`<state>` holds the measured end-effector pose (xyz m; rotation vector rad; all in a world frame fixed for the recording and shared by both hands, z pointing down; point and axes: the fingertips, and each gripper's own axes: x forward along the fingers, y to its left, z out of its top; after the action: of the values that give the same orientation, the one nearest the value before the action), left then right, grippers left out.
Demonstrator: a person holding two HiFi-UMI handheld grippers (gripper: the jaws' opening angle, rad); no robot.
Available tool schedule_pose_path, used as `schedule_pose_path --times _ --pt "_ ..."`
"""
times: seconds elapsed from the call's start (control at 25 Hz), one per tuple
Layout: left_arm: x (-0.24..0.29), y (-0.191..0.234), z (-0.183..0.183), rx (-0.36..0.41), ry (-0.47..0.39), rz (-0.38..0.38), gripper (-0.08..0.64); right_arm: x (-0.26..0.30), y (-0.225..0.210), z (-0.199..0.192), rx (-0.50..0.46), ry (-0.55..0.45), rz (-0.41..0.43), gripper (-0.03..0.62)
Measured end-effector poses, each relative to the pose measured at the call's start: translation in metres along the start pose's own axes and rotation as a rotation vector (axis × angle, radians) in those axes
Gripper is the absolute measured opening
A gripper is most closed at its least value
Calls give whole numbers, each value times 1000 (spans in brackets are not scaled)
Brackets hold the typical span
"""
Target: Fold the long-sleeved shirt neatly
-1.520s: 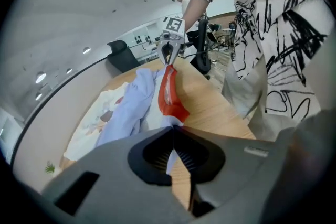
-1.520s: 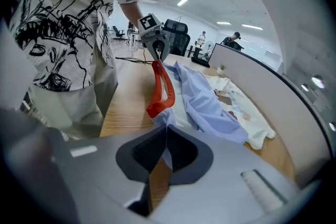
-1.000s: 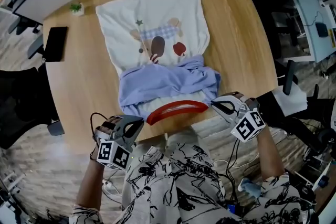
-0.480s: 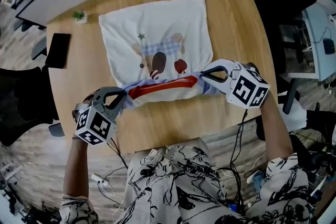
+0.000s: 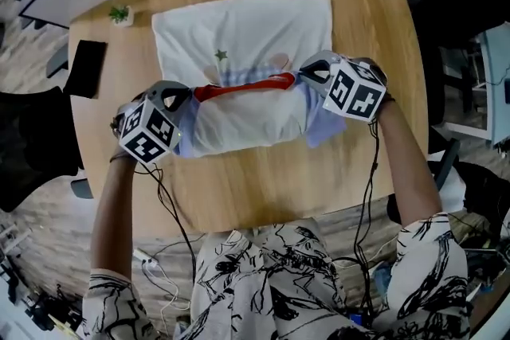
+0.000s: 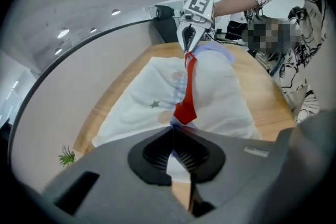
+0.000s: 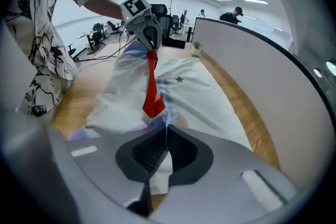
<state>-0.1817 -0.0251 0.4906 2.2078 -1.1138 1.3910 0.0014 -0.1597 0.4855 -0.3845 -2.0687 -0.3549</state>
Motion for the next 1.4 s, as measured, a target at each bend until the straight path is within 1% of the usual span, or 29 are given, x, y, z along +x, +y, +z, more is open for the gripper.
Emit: schedule_pose_path --times 0.12,0.24,0.44,0.52,0.72,0.84,0.92,0.96,1.0,1.04,1.08,1.12,1.16,1.24,1.32,1.4 --pt "21 9 -8 5 22 31 15 24 -7 -12 -35 40 -24 20" --pt "37 15 -13 11 36 64 15 42 -13 -23 -38 54 -43 20" --pt "54 22 -18 -18 37 90 17 55 -19 -33 9 39 -46 21" --pt "57 25 -19 -45 29 95 15 57 -20 -35 28 28 -45 21" --pt "61 32 -19 -127 2 121 15 57 -27 -38 113 -3 -66 21" --pt "61 36 -16 -137 -11 149 15 57 -30 -40 138 -4 -85 21" --pt "66 37 -19 -133 7 154 17 58 -34 -41 156 0 -105 23" --pt "68 38 -22 -136 17 157 20 59 -35 -41 166 2 -116 30" --pt "70 39 -24 -150 18 159 38 60 -37 -43 178 4 -129 49" --pt "69 41 -26 -177 7 160 84 60 -40 -44 195 -2 -144 103" --pt "65 43 -26 -215 -15 161 162 57 -43 -46 225 -19 -162 155" --pt "58 47 -25 -260 -45 166 225 51 -47 -48 270 -53 -177 176" --pt "47 52 -24 -304 -78 177 244 43 -52 -50 327 -98 -190 192" --pt "22 58 -26 -372 -134 213 253 19 -57 -52 436 -188 -220 199" --pt "-4 52 -32 -415 -174 242 253 -5 -52 -51 506 -257 -252 202" --pt "-24 36 -37 -451 -205 262 252 -25 -35 -47 555 -311 -275 227"
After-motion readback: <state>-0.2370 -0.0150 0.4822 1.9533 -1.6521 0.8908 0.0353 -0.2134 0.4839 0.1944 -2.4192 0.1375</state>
